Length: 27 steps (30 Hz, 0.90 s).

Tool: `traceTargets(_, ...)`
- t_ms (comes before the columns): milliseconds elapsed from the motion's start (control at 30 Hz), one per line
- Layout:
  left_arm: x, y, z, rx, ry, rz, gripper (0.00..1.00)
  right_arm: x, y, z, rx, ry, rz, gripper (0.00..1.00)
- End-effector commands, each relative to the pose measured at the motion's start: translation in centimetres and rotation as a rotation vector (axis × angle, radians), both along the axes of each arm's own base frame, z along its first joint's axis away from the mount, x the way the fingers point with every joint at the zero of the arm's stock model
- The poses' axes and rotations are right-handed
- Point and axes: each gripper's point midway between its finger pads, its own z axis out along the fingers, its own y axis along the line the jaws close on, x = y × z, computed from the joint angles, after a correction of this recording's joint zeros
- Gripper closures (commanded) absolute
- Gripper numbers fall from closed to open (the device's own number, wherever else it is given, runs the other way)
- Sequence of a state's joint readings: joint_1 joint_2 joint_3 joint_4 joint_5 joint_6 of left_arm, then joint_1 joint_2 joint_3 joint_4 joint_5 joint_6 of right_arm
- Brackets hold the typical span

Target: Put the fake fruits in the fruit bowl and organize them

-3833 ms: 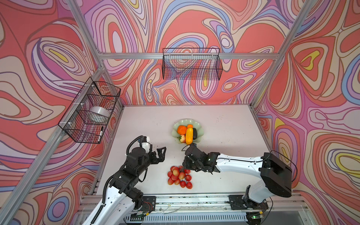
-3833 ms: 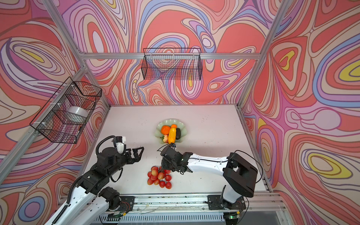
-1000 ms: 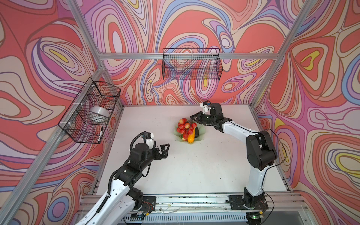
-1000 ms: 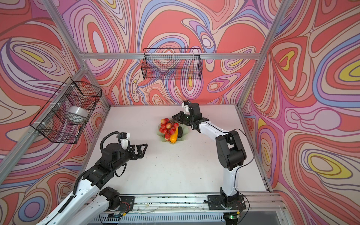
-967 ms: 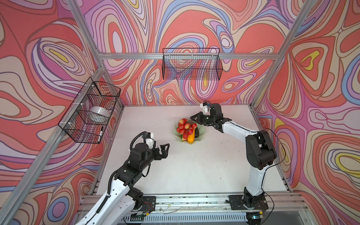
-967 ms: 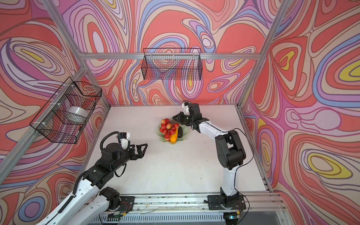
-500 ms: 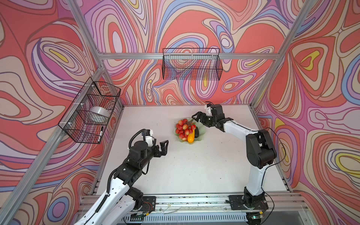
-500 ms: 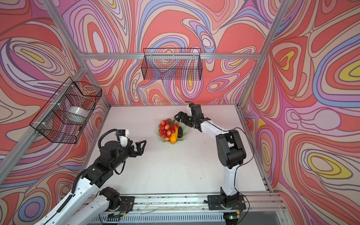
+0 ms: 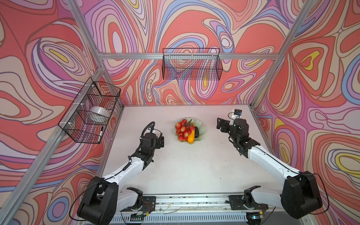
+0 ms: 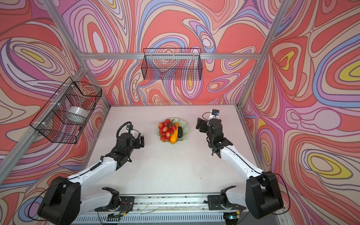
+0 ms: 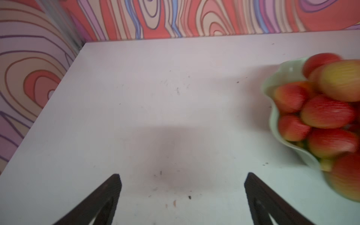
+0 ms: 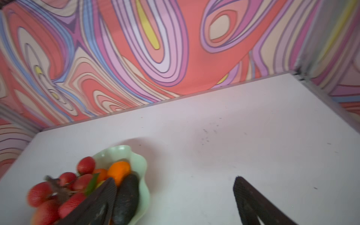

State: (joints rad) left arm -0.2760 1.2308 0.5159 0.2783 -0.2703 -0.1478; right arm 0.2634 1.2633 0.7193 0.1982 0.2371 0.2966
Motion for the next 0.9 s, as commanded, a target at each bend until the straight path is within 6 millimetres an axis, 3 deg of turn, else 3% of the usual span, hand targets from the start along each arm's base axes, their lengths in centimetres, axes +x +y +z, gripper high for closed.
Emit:
traceTargets(0, 1.3, 1.2, 3.5, 0.021, -0.214, -0.009, 0.00, -1.0, -5.8, -4.4, -0.178, 0.015, -0.193, 0.02)
traceTargets(133, 1.5, 3.4, 2.5, 0.033, -0.199, 0.014, 0.00, -1.0, -7.3, -6.5, -0.232, -0.064, -0.214, 0.02)
traceTargets(300, 1.3, 5.7, 2.8, -0.017, -0.264, 0.061, 0.00, 0.3, -6.8, -7.4, -0.302, -0.149, -0.109, 0.02)
traceTargets(400, 0.7, 5.8, 2.8, 0.004, -0.271, 0.055, 0.00, 0.2, -8.4, -9.1, -0.223, -0.153, -0.121, 0.02)
traceTargets(467, 0.5, 5.9, 1.8, 0.038, -0.242, 0.047, 0.00, -0.2, -9.3, -9.8, -0.213, -0.194, -0.154, 0.02)
traceTargets(500, 0.4, 5.9, 0.7, 0.041, -0.219, 0.045, 0.00, -0.2, -8.8, -10.4, -0.208, -0.146, -0.121, 0.02)
traceTargets(600, 0.6, 5.2, -0.8, 0.044, -0.219, 0.008, 0.00, 0.4, -10.0, -10.5, -0.213, -0.122, -0.194, 0.01)
traceTargets(667, 0.9, 5.9, -1.2, 0.048, -0.219, 0.049, 0.00, 0.8, -10.2, -10.6, -0.213, -0.099, -0.202, 0.02)
traceTargets(767, 1.4, 5.9, -2.9, 0.050, -0.233, 0.045, 0.00, 2.0, -9.4, -11.0, -0.224, -0.055, -0.149, 0.01)
traceTargets(867, 1.7, 6.4, -3.2, 0.045, -0.191, 0.080, 0.00, 1.5, -9.5, -10.8, -0.222, -0.082, -0.158, 0.02)
